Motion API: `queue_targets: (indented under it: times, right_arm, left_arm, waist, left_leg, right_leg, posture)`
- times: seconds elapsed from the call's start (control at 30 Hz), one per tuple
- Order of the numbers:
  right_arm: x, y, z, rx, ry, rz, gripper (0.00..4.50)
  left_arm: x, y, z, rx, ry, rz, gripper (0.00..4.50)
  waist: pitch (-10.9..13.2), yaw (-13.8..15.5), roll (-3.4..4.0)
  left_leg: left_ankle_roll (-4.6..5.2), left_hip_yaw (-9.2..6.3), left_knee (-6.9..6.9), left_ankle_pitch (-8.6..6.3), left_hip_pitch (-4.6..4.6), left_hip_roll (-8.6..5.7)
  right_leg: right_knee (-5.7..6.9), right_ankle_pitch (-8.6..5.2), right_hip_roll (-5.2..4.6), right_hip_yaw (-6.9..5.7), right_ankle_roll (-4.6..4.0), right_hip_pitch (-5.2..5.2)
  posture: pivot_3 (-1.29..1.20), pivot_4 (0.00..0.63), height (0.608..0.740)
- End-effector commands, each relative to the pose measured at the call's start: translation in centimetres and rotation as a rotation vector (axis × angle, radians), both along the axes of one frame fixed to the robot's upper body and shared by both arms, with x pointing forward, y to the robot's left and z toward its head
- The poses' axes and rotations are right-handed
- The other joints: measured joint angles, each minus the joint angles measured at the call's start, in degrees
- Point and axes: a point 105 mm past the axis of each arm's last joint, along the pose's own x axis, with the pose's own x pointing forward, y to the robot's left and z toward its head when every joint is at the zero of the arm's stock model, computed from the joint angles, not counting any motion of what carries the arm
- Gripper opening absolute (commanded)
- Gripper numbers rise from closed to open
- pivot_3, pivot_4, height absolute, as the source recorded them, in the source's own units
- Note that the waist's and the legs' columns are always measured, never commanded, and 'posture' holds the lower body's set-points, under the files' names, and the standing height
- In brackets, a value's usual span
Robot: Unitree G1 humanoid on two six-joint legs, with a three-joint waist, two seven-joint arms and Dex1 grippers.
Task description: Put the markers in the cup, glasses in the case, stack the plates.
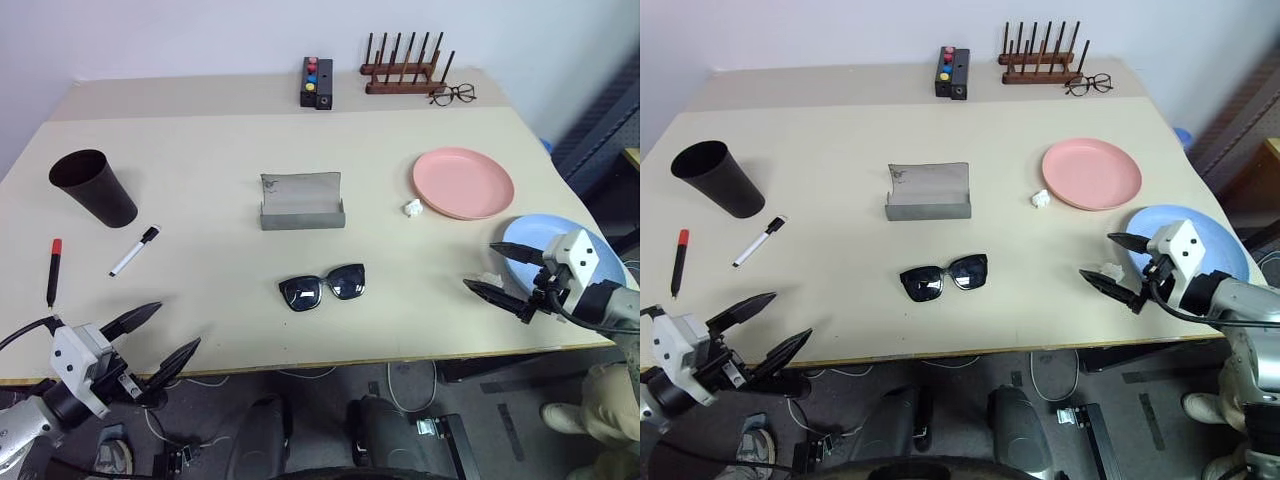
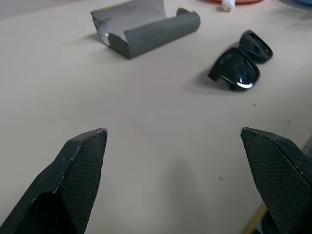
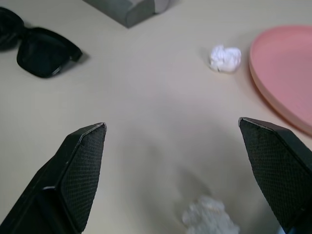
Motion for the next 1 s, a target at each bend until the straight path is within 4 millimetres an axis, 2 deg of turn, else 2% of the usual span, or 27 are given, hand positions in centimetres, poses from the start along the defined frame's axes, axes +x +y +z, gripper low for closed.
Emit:
queue_targets:
  times: [0.03,0.37,0.7,1.0]
  right_arm:
    - [0.2,0.9,1.1,0.020,-0.051,0.013,4.44]
    - [0.2,0.6,0.4,0.048,-0.058,0.006,4.44]
    - [0.3,0.0,-0.4,0.053,-0.064,-0.014,4.44]
    - [0.7,-0.4,-1.3,0.038,-0.054,0.005,4.44]
  left_arm:
    - [0.4,-0.3,0.5,-0.008,-0.033,0.012,4.50]
    - [2.0,-1.3,0.9,-0.028,-0.046,0.005,4.50]
    - [3.1,-0.8,0.1,-0.037,-0.035,0.015,4.50]
    - [3.6,-2.1,0.2,-0.049,-0.043,0.005,4.50]
  waist:
    - [0.0,0.0,-0.02]
    - [0.0,0.1,-0.04]
    - [0.0,0.0,-0.03]
    - [0.0,0.0,-0.04]
  left_leg:
    - [0.00,0.00,0.00,0.00,-0.01,0.00]
    - [0.02,0.00,0.00,-0.01,-0.02,-0.01]
    - [0.02,0.00,-0.01,-0.01,-0.01,-0.01]
    - [0.02,0.01,0.01,-0.01,0.00,-0.02]
  right_leg:
    - [-0.01,0.00,0.00,0.00,0.00,0.00]
    - [0.00,0.08,-0.01,0.00,0.14,0.00]
    - [0.01,0.10,0.01,0.00,0.18,-0.01]
    - [0.01,0.10,-0.01,0.01,0.18,0.01]
  posture:
    - [0.00,0.150,0.740]
    - [0.00,0.150,0.740]
    - [0.00,0.150,0.740]
    - [0.00,0.150,0.740]
